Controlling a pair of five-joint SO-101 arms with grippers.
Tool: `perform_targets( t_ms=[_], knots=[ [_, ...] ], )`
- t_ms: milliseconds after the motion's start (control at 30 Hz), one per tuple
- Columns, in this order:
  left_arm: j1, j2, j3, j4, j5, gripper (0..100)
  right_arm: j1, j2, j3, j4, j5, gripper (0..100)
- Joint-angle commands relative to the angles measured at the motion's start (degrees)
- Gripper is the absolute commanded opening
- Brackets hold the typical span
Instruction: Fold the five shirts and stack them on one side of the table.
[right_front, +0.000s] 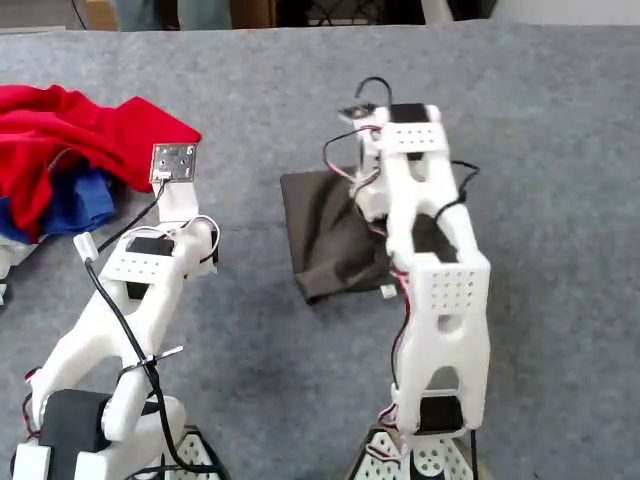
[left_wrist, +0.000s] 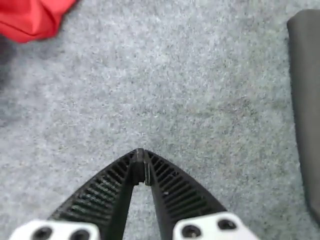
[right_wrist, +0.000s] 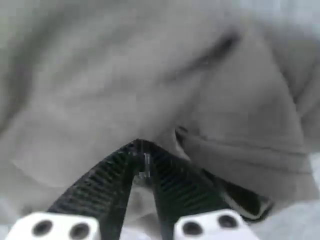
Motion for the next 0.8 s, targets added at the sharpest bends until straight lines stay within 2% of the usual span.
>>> perform_targets(
  t_ms=[0,267,433,600,767],
  knots=[
    [-0.3,-1.6,-0.8,-0.7,-0.4,3,4.8,-0.6,-2.2,2.8,-0.4,1.5],
    [-0.4,-1.6,-0.9,-0.7,-0.4,3,7.7,-16.0,20.0,2.2,0.3,1.5],
    [-0.4,-1.6,-0.9,-0.7,-0.4,3,13.5,-25.7,30.5,-1.8,5.0,1.5],
    [-0.2,-1.6,-0.9,-0.7,-0.5,3,19.6,-31.2,37.2,-6.4,10.8,1.5],
    [0.7,-2.2,-1.6,-0.4,-0.3,3,22.5,-33.7,37.8,-12.0,11.6,1.5]
  ],
)
